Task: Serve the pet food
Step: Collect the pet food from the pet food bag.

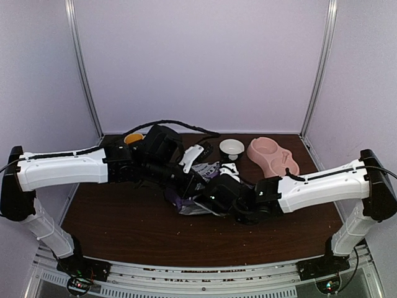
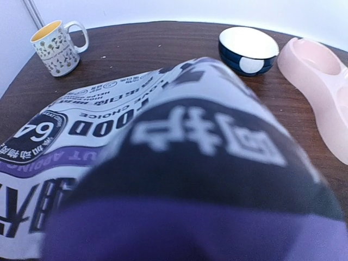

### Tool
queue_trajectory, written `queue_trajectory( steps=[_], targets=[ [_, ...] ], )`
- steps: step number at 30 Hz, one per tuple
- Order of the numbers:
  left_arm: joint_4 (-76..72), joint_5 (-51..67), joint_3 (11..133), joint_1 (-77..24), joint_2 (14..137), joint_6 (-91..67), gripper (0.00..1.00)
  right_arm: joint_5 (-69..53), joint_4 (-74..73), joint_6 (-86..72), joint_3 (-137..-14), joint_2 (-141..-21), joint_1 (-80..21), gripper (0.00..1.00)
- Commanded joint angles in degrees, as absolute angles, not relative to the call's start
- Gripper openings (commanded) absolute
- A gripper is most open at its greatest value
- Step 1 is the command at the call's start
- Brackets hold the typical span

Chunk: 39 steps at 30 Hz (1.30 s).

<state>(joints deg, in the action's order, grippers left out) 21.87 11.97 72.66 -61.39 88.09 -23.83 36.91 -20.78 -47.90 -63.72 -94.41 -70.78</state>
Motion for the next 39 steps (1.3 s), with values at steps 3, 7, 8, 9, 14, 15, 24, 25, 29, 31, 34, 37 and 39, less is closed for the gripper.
queue_trajectory(
  steps=[3, 7, 8, 9, 14, 15, 24, 25, 29, 31, 34, 37, 39],
  targets=[
    [11.9, 16.4, 72.5, -62.4, 88.6, -24.8, 0.00, 13.4, -7.7, -40.8, -59.7, -95.5, -70.3, 0.00],
    [12.1, 16.5, 73.4, -62.4, 89.0, -24.5, 0.00, 8.0, -7.3, -40.1, -60.4, -94.4, -70.2, 0.00],
    [12.3, 16.6, 73.6, -62.4, 89.0, -24.5, 0.00, 5.9, -6.6, -39.7, -60.1, -93.9, -70.2, 0.00],
    [12.3, 16.7, 73.8, -62.4, 89.0, -24.6, 0.00, 4.4, -5.7, -39.2, -59.9, -93.4, -70.2, 0.00],
    [12.5, 17.0, 74.3, -62.4, 88.7, -24.7, 0.00, -3.5, -0.8, -37.7, -58.3, -90.2, -70.2, 0.00],
    [12.5, 17.0, 74.3, -62.4, 88.5, -24.7, 0.00, -4.6, -0.2, -37.6, -58.1, -89.6, -70.2, 0.00],
    [15.9, 11.9, 75.4, -62.0, 86.0, -23.9, 0.00, -9.2, 2.8, -39.5, -53.7, -81.3, -69.7, 0.00],
    [16.0, 11.3, 75.3, -61.9, 85.5, -23.9, 0.00, -9.5, 3.4, -40.3, -52.7, -80.3, -69.4, 0.00],
    [15.8, 9.6, 74.2, -60.8, 83.7, -24.9, 0.00, -10.9, 8.1, -45.0, -47.9, -76.3, -67.7, 0.00],
    [15.7, 8.9, 73.5, -60.3, 82.6, -25.5, 0.00, -10.9, 9.6, -47.7, -45.8, -74.3, -66.8, 0.00],
    [14.9, 7.7, 72.4, -59.6, 80.8, -26.3, 0.00, -10.6, 10.9, -52.0, -43.3, -71.7, -65.5, 0.00],
    [14.4, 6.4, 71.8, -59.1, 79.1, -26.5, 0.00, -10.9, 14.0, -57.0, -40.2, -69.3, -64.2, 0.00],
    [14.6, 5.3, 71.5, -58.9, 78.2, -26.5, 0.00, -10.8, 16.2, -60.3, -37.6, -67.4, -63.2, 0.00]
  ],
)
